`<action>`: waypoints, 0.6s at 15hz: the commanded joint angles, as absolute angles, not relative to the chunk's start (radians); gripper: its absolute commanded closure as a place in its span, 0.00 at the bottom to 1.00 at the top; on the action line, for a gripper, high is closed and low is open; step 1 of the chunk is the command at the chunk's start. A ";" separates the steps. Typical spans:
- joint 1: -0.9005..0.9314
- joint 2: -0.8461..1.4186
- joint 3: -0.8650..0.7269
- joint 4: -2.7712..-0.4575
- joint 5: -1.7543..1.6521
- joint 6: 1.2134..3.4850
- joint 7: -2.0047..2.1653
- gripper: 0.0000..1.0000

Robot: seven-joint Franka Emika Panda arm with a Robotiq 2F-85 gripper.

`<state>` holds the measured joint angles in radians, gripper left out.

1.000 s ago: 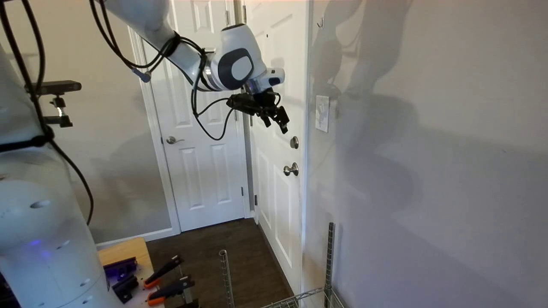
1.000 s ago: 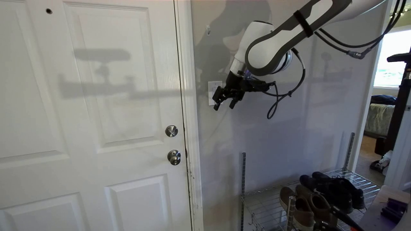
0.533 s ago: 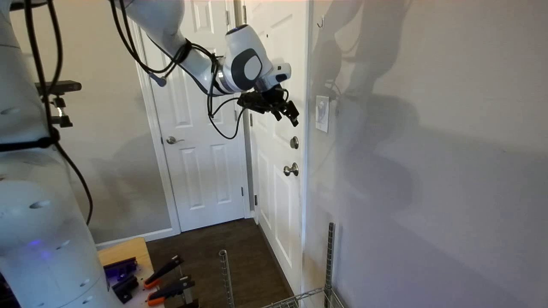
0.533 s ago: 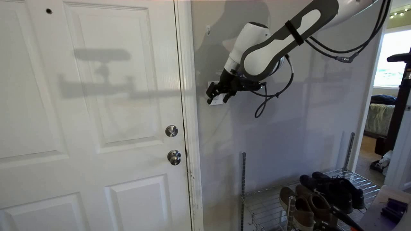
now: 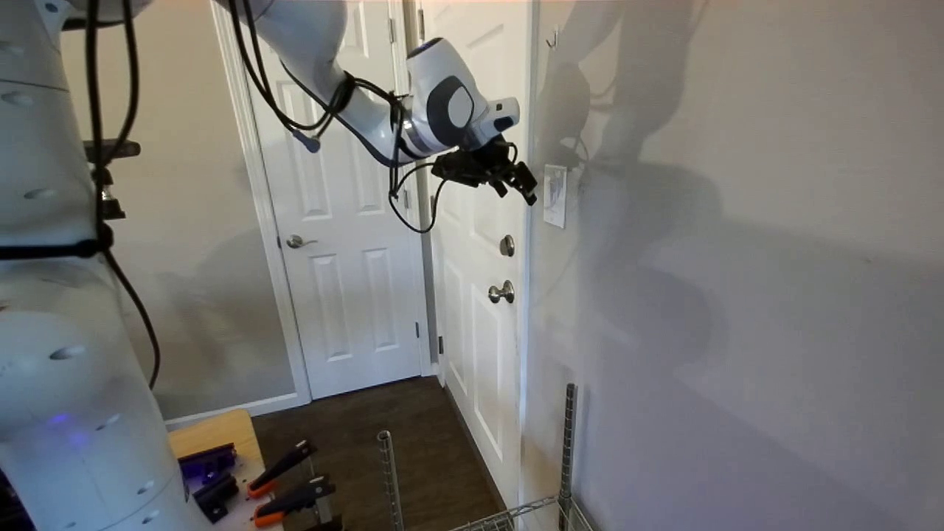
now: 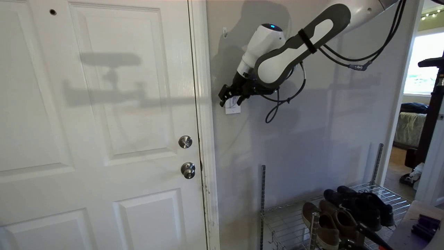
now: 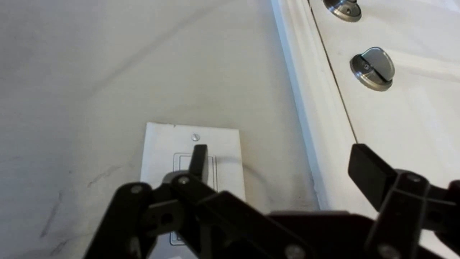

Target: Switch on the light

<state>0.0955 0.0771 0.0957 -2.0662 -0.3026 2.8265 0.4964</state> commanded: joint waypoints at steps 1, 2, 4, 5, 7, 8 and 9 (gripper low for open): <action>0.105 0.134 0.078 -1.988 -0.376 2.828 0.568 0.00; 0.108 0.143 0.072 -1.973 -0.392 2.830 0.582 0.00; 0.113 0.159 0.062 -1.949 -0.422 2.830 0.609 0.00; 0.114 0.166 0.058 -1.940 -0.435 2.832 0.620 0.00; 0.119 0.179 0.047 -1.922 -0.467 2.841 0.644 0.00; 0.123 0.184 0.040 -1.916 -0.479 2.847 0.657 0.00; 0.128 0.184 0.035 -1.915 -0.497 2.853 0.680 0.00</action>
